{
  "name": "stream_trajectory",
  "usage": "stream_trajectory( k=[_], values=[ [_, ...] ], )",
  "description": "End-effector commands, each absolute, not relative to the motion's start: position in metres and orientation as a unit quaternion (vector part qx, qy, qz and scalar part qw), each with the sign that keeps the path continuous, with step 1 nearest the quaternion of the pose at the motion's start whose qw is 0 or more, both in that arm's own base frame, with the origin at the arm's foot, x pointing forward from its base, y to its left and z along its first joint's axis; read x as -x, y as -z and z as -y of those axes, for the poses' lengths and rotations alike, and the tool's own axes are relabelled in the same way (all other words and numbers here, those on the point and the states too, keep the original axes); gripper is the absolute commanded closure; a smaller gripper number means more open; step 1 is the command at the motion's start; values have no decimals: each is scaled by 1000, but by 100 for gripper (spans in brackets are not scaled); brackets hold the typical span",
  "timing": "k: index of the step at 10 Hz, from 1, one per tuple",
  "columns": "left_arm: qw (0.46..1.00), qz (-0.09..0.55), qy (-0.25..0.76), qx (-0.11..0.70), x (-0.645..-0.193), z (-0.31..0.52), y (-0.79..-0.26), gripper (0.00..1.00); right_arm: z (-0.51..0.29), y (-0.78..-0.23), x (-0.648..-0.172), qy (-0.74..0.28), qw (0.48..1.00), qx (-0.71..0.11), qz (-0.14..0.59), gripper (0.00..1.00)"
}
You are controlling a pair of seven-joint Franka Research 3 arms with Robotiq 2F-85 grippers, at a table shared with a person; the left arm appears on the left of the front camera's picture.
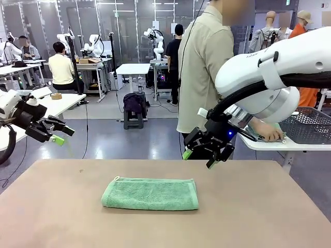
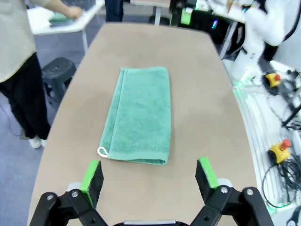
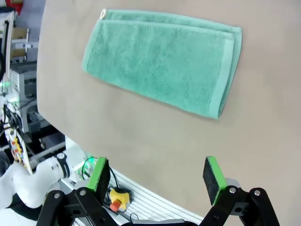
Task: Fold the towels and place them in the basket.
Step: When a person lays out a Towel with hook on the table, fold it in half twice.
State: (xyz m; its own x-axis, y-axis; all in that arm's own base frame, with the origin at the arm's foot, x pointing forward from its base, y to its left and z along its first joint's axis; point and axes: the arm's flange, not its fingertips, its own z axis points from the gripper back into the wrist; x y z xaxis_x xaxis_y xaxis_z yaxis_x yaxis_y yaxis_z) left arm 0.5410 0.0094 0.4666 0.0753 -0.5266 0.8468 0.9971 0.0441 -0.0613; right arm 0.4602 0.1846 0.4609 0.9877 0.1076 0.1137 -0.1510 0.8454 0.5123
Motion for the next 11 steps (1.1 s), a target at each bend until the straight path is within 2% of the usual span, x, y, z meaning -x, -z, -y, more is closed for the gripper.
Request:
stream_trajectory(
  k=[1,5,11],
  values=[
    [650,324,589,356,-542,-8,-470,0,-183,-431,-454,-46,953,-284,91,0],
    [650,324,589,356,-542,-8,-470,0,-195,-384,-445,-20,958,-258,122,0],
    [650,324,589,356,-542,-8,-470,0,-210,-343,-454,31,971,-214,100,0]
  ],
)
